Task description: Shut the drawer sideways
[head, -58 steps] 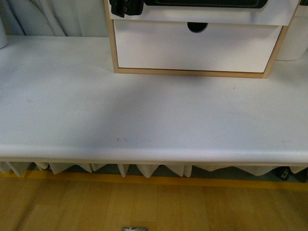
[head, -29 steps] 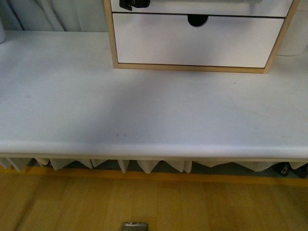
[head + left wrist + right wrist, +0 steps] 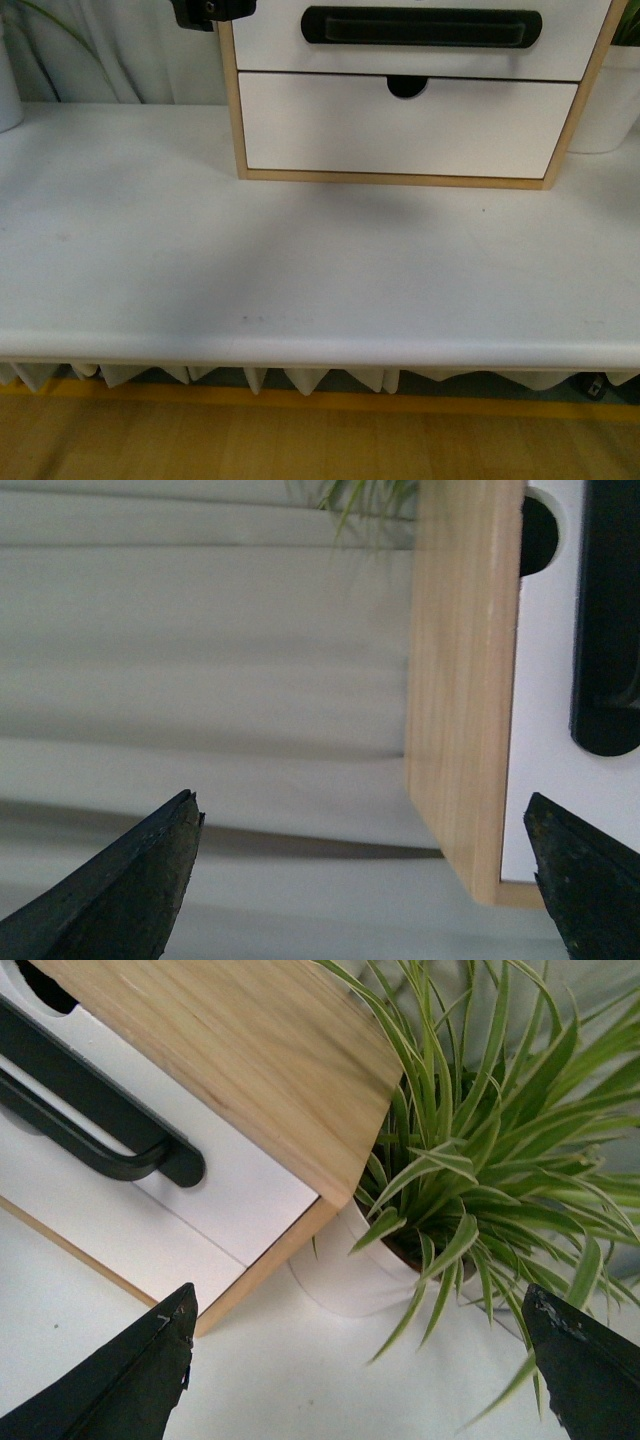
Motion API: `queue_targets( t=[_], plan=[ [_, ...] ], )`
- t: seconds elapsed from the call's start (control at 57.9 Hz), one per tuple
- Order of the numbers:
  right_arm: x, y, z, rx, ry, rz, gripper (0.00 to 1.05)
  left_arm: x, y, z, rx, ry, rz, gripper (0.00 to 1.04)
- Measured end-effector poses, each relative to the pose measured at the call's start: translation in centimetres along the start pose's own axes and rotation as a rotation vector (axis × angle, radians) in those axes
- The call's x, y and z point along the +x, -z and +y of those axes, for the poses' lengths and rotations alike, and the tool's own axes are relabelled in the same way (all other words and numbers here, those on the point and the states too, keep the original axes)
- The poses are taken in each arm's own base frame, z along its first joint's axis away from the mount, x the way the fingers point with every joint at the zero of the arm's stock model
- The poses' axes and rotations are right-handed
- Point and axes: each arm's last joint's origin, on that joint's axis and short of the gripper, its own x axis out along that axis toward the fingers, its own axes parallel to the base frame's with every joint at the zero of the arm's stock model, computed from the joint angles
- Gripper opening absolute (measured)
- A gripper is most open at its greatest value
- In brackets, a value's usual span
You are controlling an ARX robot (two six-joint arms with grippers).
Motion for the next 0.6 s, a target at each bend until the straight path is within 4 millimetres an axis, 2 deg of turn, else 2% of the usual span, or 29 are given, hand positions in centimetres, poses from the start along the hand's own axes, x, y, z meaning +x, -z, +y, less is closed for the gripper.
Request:
queue_targets(
  t=[0.207,0.397,0.449,0.605],
  plan=[
    [-5.4,1.0,2.8,0.049,0.084,-0.049,0.95,-6.1,0.0,0.2,-0.190,-0.042,0.158,0.98],
    [-10.4,2.6,5.4,0.105,0.209,-0.082,0.95,-12.8,-0.2,0.0,-0.374,-0.061,0.282,0.98],
    [-12.0,3.5,6.4,0.137,0.232,-0.074,0.95,-15.3,-0.2,-0.4,-0.439,-0.064,0.332,0.98],
    [-15.3,5.4,8.2,0.248,0.283,-0.045,0.95,-19.7,0.4,-1.8,-0.611,-0.060,0.501,0.98]
  ],
)
